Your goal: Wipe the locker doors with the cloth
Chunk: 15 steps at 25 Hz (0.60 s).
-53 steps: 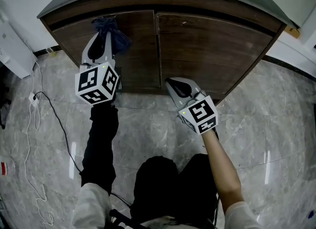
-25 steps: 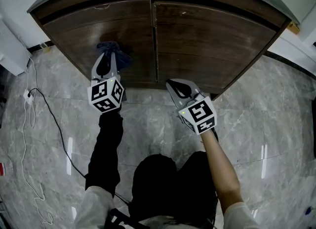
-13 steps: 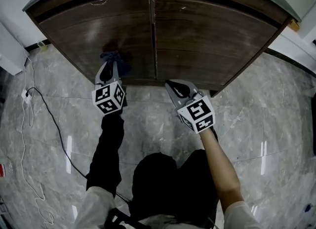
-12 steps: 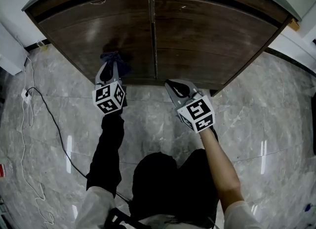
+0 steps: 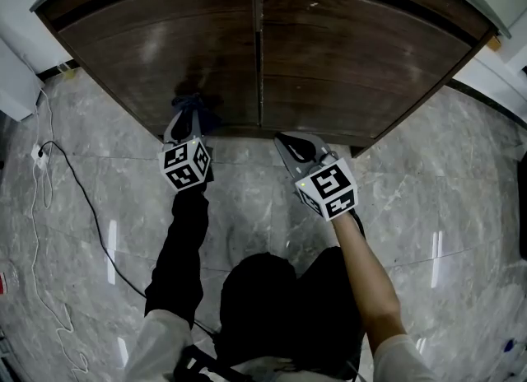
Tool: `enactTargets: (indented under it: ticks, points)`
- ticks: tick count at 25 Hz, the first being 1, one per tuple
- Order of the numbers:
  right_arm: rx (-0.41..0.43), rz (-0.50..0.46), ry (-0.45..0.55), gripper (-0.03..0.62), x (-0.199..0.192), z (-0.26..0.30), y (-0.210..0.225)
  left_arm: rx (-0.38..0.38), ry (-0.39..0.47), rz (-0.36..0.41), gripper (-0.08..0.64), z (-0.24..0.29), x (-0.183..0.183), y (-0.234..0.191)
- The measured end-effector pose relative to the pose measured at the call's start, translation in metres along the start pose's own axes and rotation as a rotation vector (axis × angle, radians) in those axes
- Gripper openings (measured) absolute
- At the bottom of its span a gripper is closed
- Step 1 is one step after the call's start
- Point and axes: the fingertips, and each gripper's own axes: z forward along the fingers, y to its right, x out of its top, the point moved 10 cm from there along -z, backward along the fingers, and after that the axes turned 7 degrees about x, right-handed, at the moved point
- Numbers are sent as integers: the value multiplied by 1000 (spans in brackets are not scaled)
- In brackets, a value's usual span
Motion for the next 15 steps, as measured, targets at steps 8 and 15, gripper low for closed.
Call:
enactTargets:
  ticks: [8,15]
  points:
    - [10,1,-25,6,-8,3,-2,25,-95,-64,69,6,-37,-6]
    - [0,1,-41,6,-12,-2,2,34,-140,-105,69,10,-55,-7]
